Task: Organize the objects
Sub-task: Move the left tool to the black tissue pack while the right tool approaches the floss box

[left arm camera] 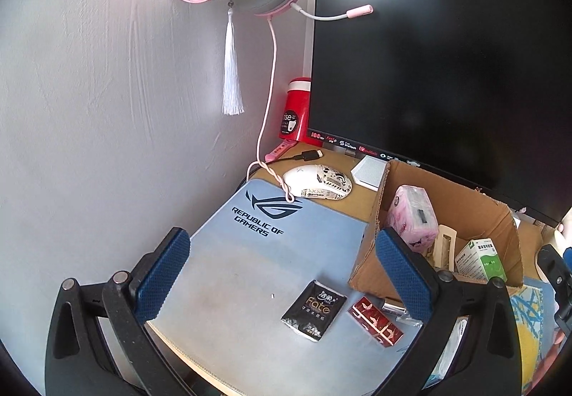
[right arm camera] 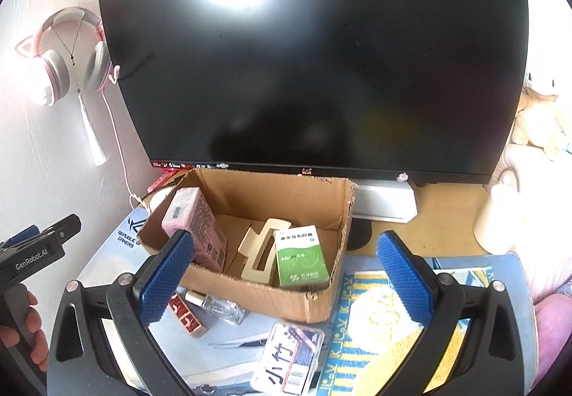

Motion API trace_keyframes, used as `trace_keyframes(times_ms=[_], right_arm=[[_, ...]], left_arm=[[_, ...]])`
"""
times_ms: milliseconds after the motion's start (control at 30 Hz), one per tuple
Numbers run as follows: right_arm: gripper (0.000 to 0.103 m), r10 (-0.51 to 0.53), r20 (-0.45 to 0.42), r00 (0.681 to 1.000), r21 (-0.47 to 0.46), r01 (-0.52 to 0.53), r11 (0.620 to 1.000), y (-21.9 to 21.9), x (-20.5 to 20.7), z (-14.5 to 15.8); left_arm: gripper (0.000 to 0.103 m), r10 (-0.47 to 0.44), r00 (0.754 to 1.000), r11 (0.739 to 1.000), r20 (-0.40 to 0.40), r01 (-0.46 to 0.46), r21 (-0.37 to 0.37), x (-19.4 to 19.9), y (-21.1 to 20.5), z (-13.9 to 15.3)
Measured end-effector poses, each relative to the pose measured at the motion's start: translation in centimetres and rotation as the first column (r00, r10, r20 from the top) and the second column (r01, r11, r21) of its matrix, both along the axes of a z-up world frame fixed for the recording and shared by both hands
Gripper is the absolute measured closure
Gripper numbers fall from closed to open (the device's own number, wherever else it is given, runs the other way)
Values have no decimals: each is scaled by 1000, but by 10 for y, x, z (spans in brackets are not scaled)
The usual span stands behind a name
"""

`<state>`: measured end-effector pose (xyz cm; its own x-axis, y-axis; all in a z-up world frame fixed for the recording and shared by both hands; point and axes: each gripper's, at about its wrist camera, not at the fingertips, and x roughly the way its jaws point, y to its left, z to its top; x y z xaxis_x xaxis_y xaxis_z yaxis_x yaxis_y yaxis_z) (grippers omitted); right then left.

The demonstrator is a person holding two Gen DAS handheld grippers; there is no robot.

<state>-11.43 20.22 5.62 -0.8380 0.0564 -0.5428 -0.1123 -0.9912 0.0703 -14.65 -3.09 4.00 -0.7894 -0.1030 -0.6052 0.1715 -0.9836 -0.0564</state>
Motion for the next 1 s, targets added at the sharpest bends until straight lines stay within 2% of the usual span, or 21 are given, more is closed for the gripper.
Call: trace_keyframes(times_ms=[167,233,367,433,533,600,800,1000], right_arm=[[0,6,28,1000,26,-6,1000,-6,11,-12],[0,11,40,999,21,-12,1000,-6,12,-18],[0,-4,74,997,1,4,1000,-5,9,-30],[0,-6,90,996,-15,8,1000,-4,8,-37],[0,-10,119,993,-18,12,1000,-6,8,-47],[0,-18,125,992,-11,20,1000,-7,8,-50],[0,-13,149,989,-19,16,1000,-10,10,-59],[0,-15,184,983,31,9,999,-14,12,-69]], left_arm=[[0,-6,1000,1000,24,6,1,3,4,-4],[0,-32,999,999,5,32,5,7,9,0],[0,-60,998,997,-15,59,-42,9,22,2],[0,-67,998,996,2,67,-57,5,26,-3],[0,-109,994,994,32,108,14,-1,25,-12],[0,-103,994,993,33,101,54,-3,23,-18],[0,-64,997,991,41,59,117,-7,12,-36],[0,-23,997,989,75,12,150,-17,-2,-60]])
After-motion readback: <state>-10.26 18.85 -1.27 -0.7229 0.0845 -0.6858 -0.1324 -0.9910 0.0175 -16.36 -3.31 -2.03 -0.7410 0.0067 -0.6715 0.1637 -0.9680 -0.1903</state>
